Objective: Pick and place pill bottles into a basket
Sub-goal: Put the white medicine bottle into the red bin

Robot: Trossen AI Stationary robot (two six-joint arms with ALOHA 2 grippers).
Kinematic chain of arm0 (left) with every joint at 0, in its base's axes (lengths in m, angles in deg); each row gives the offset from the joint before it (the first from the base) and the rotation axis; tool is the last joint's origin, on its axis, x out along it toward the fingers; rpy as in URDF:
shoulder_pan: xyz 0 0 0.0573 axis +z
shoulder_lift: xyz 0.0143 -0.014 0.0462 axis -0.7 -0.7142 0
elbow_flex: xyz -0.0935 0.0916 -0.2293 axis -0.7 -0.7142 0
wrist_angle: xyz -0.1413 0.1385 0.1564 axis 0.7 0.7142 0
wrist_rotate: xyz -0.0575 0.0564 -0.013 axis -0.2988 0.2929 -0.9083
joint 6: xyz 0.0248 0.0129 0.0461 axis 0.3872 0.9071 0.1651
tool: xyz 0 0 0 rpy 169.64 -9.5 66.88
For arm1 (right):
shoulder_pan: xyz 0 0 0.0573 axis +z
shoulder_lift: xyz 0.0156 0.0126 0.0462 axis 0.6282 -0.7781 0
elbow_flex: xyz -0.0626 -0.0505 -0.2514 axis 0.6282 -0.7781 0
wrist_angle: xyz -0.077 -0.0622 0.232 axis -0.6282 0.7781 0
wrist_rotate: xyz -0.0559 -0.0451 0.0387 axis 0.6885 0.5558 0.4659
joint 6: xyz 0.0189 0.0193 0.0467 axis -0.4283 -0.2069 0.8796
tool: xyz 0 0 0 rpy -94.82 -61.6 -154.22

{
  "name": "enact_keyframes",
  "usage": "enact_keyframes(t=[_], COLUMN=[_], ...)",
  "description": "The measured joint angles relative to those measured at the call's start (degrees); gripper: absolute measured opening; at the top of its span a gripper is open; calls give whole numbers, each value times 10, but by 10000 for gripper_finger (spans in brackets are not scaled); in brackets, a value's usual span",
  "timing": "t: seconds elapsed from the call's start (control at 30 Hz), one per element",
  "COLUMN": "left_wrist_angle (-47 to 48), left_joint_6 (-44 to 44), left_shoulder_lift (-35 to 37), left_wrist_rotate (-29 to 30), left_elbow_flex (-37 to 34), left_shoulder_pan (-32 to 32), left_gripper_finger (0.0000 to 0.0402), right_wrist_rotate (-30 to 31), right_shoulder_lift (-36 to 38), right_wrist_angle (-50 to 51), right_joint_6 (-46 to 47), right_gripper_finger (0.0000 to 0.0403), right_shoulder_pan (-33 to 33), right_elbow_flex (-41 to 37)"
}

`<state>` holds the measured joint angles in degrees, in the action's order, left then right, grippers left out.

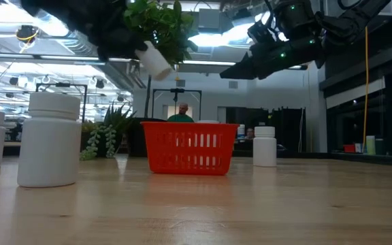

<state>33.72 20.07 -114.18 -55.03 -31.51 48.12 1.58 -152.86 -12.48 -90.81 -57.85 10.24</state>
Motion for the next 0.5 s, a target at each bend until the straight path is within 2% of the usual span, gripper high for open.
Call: enact_keyframes(t=[0.13, 0.3, 0.5], left_wrist_angle=[-28, -18, 18], left_joint_6=[5, 5, 36], left_shoulder_lift=[-41, -80, -131], left_wrist_rotate=[-48, -79, -100], left_elbow_flex=[2, 36, 96], left_shoulder_pan=[-15, -23, -34], left_gripper_finger=[156, 150, 152], right_wrist_rotate=[0, 0, -1], right_shoulder_lift=[49, 108, 132], right_wrist_angle=[62, 128, 128], right_joint_6=[5, 22, 30], right_gripper_finger=[4, 9, 3], right_shoulder_pan=[0, 9, 20], right_elbow_flex=[0, 0, -17])
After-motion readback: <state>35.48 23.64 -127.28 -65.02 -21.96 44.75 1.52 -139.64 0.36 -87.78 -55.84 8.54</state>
